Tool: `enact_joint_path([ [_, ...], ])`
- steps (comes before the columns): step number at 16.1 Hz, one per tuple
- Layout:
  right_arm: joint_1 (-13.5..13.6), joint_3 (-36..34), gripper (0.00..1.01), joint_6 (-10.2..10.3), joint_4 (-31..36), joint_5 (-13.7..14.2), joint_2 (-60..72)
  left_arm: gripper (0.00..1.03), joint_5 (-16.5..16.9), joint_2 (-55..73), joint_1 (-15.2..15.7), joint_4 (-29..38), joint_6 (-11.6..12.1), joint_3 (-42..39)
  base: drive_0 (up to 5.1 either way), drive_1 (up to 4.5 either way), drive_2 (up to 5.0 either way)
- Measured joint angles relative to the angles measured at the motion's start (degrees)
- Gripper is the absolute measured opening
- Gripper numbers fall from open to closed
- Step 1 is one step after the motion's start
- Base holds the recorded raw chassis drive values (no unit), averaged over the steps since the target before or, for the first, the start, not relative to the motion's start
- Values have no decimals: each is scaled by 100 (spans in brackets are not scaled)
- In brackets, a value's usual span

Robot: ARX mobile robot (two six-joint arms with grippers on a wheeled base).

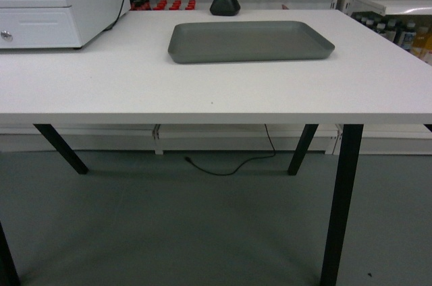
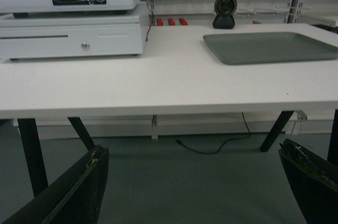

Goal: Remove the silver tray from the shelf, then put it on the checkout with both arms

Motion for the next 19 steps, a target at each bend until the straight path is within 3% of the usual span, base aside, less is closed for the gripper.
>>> enact_joint_path([
  [19,0,0,98,-7,-52,-2,2,98,-2,0,0,-39,-2,0,-7,-441,426],
])
